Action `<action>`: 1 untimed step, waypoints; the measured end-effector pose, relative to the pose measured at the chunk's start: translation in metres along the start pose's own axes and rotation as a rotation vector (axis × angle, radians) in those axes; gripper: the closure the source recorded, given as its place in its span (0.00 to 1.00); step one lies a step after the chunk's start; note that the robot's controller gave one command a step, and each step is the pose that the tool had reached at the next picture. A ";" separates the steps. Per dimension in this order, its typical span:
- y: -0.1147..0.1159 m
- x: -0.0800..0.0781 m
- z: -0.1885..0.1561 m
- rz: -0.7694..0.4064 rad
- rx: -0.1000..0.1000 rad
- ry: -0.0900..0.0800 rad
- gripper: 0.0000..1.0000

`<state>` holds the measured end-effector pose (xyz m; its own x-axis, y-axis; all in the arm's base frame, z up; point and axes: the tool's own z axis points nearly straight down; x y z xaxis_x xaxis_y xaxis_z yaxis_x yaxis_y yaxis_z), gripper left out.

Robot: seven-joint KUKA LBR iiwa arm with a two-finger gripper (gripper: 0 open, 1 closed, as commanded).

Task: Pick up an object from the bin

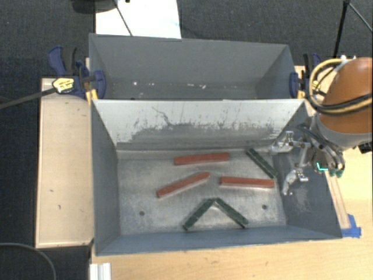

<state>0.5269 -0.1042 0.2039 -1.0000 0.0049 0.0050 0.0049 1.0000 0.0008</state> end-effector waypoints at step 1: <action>0.001 -0.002 -0.004 -0.004 0.001 -0.008 0.00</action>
Offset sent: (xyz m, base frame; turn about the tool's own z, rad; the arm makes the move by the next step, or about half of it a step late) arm 0.0240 0.0090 -0.1339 -0.0518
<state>0.5287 -0.1037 0.2081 -1.0000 0.0010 -0.0029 0.0010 1.0000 -0.0004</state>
